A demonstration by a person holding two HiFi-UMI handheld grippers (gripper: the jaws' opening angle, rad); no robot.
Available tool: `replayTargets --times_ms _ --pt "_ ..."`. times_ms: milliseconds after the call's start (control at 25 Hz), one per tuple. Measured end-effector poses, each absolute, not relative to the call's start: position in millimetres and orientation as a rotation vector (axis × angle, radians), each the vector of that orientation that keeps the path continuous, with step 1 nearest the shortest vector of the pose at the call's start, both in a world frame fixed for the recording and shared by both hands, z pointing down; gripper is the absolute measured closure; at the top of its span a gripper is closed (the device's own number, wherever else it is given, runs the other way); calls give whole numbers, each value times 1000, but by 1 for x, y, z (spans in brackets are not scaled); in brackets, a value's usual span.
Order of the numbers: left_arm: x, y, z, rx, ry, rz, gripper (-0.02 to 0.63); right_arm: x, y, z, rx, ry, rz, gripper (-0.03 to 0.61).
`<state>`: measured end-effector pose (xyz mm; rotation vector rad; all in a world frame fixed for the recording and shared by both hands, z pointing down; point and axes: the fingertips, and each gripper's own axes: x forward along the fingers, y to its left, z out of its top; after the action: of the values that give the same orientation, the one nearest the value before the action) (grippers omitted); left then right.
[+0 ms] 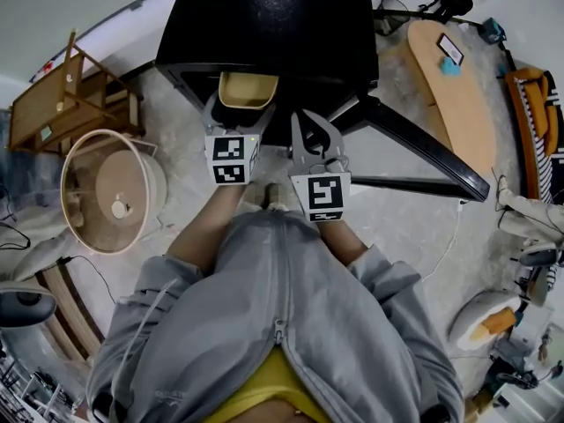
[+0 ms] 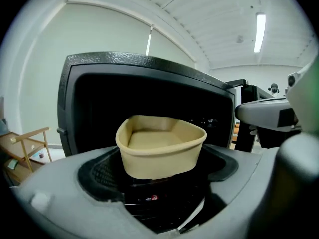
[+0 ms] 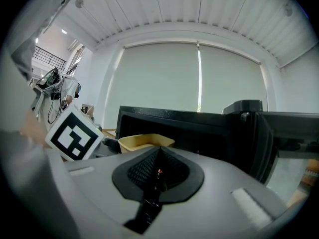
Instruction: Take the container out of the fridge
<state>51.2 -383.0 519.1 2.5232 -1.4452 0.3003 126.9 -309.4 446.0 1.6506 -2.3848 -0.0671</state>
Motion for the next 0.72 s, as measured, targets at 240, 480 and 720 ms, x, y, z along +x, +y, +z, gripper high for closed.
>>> replayTargets --times_ms 240,480,720 --pt "35 -349 507 2499 -1442 281 130 128 -303 443 1656 -2395 -59 578" --pt "12 -314 496 2488 -1448 271 130 119 -297 439 1628 -2433 -60 578" --pt "-13 -277 493 2478 -1499 283 130 93 -290 442 1522 -2496 -64 578"
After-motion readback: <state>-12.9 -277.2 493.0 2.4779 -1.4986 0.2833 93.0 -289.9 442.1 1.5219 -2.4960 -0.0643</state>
